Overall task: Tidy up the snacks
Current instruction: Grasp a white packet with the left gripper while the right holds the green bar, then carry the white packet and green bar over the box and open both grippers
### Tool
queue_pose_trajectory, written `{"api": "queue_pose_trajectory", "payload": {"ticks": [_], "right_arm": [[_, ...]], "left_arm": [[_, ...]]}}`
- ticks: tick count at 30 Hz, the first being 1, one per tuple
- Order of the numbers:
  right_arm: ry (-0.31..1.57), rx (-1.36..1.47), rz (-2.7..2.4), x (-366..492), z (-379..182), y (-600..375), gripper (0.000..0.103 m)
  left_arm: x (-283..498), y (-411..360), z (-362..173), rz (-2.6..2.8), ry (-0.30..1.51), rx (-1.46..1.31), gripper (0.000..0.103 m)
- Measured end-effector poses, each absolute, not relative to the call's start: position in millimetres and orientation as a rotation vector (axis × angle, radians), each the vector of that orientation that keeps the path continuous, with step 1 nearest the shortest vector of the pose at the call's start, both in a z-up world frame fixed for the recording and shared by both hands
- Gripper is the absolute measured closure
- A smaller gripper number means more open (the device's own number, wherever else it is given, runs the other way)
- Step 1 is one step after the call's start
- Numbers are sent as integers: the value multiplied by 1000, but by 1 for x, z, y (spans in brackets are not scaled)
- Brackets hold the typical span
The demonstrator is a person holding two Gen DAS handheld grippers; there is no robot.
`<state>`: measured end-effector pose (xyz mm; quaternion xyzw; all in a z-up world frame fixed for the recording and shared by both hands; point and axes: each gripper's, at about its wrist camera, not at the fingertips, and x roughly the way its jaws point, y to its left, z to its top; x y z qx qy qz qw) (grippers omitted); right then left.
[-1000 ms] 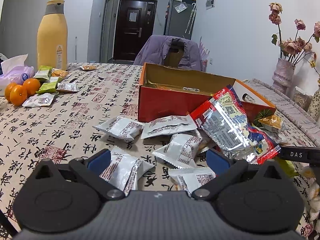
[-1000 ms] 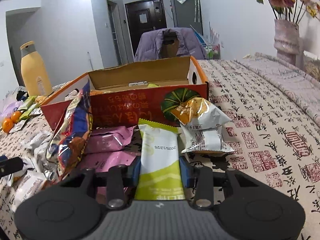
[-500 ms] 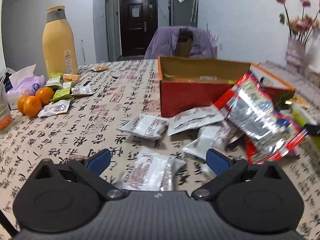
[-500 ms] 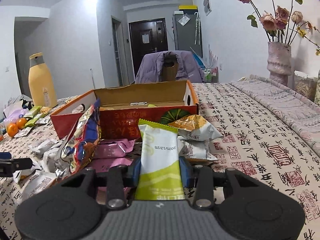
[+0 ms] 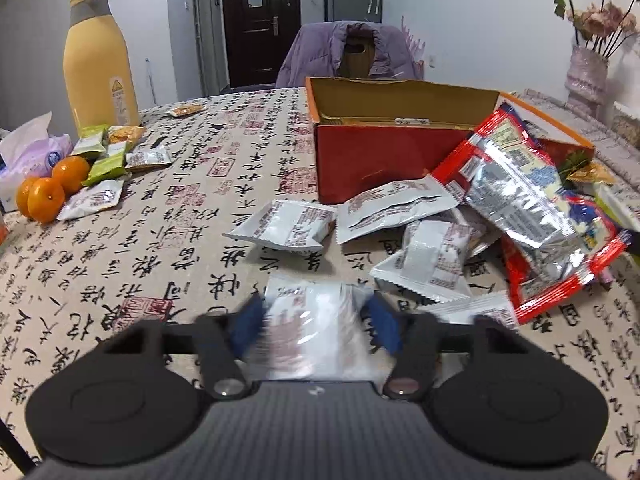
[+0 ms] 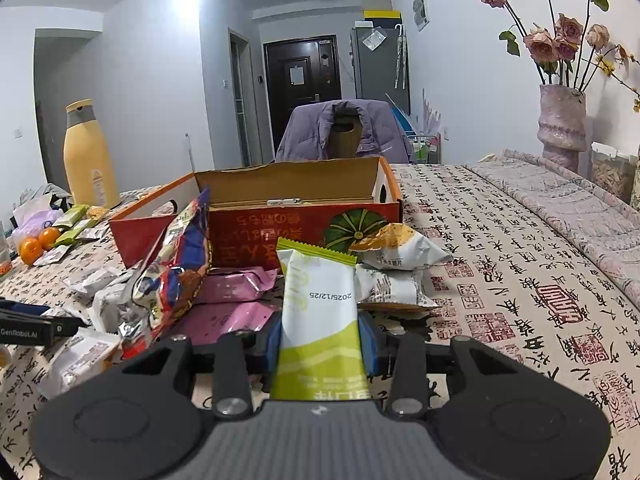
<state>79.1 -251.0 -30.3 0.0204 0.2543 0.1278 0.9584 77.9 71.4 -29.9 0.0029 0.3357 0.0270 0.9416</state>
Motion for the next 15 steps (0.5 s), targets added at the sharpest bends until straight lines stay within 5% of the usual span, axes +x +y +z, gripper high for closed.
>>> {"api": "queue_pose_trajectory", "payload": {"ticks": [15], "right_arm": [[486, 24, 279, 74, -21, -246, 65]], "left_arm": [[59, 58, 1, 47, 553, 11, 55]]}}
